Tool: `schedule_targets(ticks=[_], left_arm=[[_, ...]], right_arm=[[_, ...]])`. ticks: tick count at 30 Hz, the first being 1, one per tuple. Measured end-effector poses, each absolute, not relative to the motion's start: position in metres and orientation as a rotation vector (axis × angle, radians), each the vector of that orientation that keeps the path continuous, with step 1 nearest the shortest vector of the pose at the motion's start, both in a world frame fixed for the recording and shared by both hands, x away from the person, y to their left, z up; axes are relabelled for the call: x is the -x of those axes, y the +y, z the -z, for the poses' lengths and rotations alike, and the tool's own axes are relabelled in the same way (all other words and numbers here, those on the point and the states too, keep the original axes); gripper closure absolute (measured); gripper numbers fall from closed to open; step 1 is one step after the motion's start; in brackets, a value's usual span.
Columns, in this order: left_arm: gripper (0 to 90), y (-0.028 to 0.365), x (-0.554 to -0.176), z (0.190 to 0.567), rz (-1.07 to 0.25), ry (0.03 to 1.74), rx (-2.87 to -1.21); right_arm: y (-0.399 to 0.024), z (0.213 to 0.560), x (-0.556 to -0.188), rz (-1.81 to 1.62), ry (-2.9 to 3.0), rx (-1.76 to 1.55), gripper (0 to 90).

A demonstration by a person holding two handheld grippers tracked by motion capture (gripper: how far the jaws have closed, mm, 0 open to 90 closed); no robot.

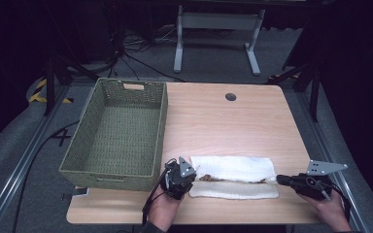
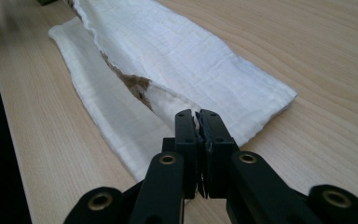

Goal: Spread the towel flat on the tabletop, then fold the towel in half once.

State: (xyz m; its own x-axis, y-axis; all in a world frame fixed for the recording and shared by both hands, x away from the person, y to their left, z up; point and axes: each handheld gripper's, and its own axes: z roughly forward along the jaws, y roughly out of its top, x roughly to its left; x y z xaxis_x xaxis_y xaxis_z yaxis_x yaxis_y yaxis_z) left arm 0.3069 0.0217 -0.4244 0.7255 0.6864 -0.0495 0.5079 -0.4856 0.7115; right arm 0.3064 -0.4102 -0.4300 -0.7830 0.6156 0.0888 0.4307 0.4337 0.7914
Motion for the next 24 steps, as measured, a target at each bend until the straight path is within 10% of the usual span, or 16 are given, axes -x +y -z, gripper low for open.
schedule_targets(ticks=[24], left_arm=[[65.6, 0.014, -0.328, 0.431, -0.295, 0.908, -2.2]], right_arm=[[-0.403, 0.431, -0.317, -1.243, 2.476, -0.915, 73.4]])
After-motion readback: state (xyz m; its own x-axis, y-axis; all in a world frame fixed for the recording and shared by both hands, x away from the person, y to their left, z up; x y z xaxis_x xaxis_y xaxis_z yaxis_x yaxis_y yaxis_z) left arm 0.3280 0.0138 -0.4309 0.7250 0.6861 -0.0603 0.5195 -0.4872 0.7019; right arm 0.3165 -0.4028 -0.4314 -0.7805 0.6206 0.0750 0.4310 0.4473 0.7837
